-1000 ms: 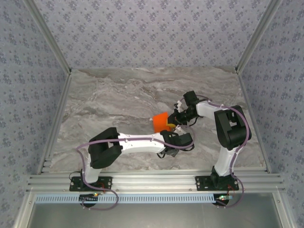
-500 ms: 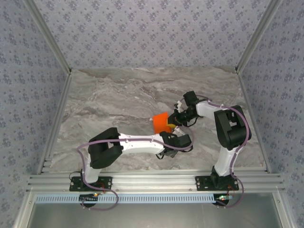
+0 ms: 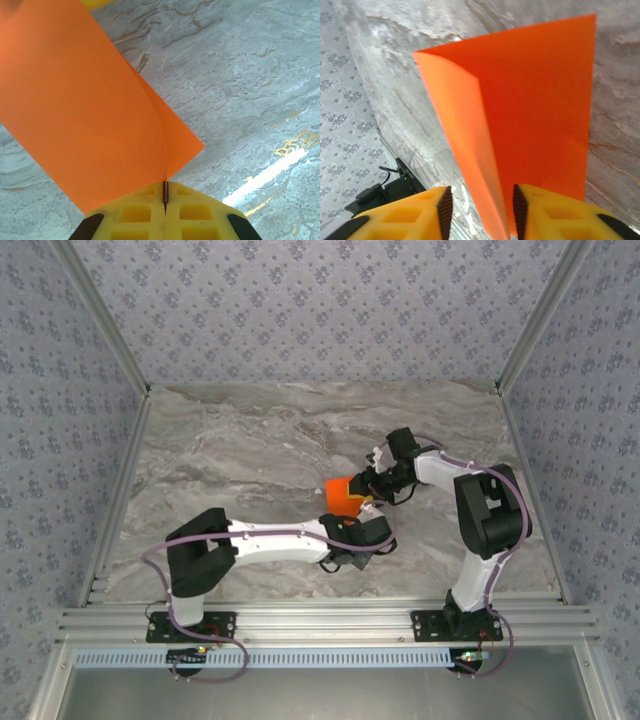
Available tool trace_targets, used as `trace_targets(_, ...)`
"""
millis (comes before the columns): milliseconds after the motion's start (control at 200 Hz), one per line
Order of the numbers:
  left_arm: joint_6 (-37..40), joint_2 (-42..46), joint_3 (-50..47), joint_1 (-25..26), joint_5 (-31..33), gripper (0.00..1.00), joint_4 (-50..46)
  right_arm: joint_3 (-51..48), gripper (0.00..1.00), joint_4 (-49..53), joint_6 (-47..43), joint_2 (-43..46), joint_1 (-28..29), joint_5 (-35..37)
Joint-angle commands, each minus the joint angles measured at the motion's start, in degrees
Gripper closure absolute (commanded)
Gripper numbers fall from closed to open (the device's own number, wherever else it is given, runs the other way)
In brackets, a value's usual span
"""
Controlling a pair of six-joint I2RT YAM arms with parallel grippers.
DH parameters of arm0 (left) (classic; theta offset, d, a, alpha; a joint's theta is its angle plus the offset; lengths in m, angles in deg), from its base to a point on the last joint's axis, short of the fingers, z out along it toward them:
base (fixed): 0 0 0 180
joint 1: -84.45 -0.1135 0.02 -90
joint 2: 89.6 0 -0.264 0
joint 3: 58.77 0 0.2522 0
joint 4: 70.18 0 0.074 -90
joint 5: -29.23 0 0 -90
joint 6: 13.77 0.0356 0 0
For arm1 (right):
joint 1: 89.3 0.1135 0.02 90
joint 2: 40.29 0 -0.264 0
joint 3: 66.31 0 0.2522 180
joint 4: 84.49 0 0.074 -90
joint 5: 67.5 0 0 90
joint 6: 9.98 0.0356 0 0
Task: Fold a paper plane with a square sheet of paper (fold left side to right side)
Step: First fold the triangle in half at the center of the table.
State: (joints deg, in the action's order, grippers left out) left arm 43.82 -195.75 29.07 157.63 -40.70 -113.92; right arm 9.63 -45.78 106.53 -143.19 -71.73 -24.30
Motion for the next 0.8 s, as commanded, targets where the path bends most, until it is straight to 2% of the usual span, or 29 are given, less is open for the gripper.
trace_targets(0,1.2,4.1,-3.0,-2.2,-6.7,1.00,5.1,-0.4,0.51,-2.3,0.3,6.2,-1.3,1.4)
trace_targets(195,1.2,8.5,-9.6,-7.0,-17.3,0.99,12.3,-3.8,0.37,-3.6,-0.4,13.5,-3.9,3.4)
trace_targets(430,1.3,13.2,-18.3,-13.8,-31.6,0.99,22.4,-10.2,0.39,-4.1,-3.3,19.1,-4.7,4.0)
trace_targets(580,2.2,14.0,-21.4,-18.4,-38.7,0.99,25.2,-15.4,0.47,-5.9,-3.3,20.7,-4.0,3.9)
trace_targets(794,5.2,13.6,-22.7,-23.0,-42.6,0.98,23.0,-22.7,0.74,-10.0,-0.9,21.1,-1.6,5.5)
